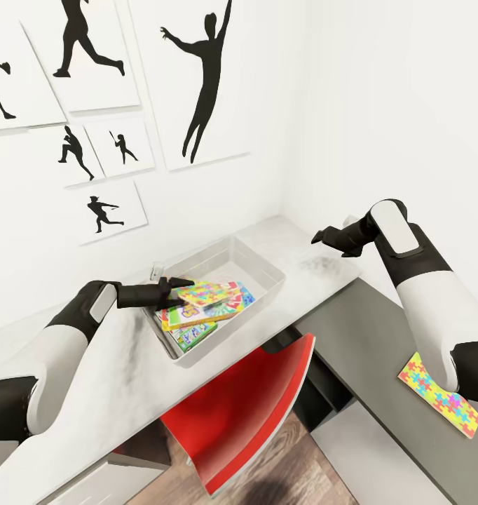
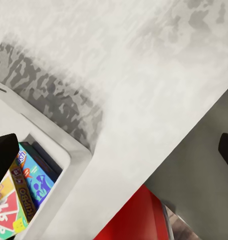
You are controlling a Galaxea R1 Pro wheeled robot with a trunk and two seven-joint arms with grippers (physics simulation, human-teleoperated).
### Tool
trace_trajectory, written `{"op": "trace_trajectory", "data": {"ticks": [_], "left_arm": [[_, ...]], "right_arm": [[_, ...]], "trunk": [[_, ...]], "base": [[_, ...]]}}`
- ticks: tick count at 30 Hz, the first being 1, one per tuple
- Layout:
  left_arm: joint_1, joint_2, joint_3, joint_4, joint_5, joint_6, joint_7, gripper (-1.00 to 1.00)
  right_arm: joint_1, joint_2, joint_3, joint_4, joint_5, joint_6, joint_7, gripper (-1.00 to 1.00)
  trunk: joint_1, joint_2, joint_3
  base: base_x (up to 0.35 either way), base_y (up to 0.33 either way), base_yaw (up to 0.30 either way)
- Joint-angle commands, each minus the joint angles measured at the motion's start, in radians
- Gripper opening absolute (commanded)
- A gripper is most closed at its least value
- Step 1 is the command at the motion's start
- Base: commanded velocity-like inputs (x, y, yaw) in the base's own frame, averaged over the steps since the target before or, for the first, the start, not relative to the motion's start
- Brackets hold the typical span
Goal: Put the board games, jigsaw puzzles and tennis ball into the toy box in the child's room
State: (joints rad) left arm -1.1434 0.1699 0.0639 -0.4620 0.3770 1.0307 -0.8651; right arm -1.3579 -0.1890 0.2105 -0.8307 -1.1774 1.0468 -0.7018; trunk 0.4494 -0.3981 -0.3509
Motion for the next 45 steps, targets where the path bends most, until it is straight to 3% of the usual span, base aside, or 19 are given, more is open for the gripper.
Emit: {"op": "trace_trajectory", "data": {"ticks": [1, 12, 25, 32, 37, 41, 45], "left_arm": [[-0.001, 0.000, 0.004, 0.000, -0.006, 0.003, -0.006, 1.00], [-0.001, 0.001, 0.002, 0.000, -0.007, 0.004, -0.007, 1.00], [-0.001, 0.019, 0.006, -0.005, -0.001, 0.008, -0.030, 1.00], [-0.001, 0.061, 0.006, -0.006, 0.004, 0.014, -0.042, 1.00], [-0.001, 0.074, 0.007, -0.006, 0.005, 0.015, -0.044, 1.00], [0.000, 0.109, 0.009, -0.006, 0.007, 0.015, -0.046, 1.00], [0.000, 0.128, 0.010, -0.006, 0.006, 0.015, -0.088, 1.00]], "right_arm": [[-0.001, -0.001, 0.004, -0.001, -0.011, 0.000, -0.010, 1.00], [-0.001, -0.001, 0.004, -0.001, -0.010, 0.000, -0.010, 1.00], [0.003, -0.002, 0.005, 0.000, -0.008, 0.000, -0.011, 1.00], [0.001, -0.002, 0.019, 0.001, -0.009, 0.000, -0.010, 1.00], [0.000, -0.002, 0.020, 0.001, -0.007, 0.000, -0.010, 1.00], [0.001, -0.003, 0.021, 0.001, -0.006, 0.000, -0.010, 1.00], [0.001, -0.002, 0.020, 0.001, -0.005, 0.000, -0.009, 1.00]], "trunk": [[0.001, -0.002, -0.002], [0.001, -0.002, -0.002], [0.001, -0.002, -0.002], [0.001, -0.002, -0.002], [0.001, -0.002, -0.002], [0.001, -0.002, -0.002], [0.001, -0.002, -0.002]], "base": [[0.000, 0.000, 0.000], [0.000, 0.000, 0.000], [0.000, 0.000, 0.000], [0.000, 0.000, 0.000], [0.000, 0.000, 0.000], [0.000, 0.000, 0.000], [0.000, 0.000, 0.000]]}}
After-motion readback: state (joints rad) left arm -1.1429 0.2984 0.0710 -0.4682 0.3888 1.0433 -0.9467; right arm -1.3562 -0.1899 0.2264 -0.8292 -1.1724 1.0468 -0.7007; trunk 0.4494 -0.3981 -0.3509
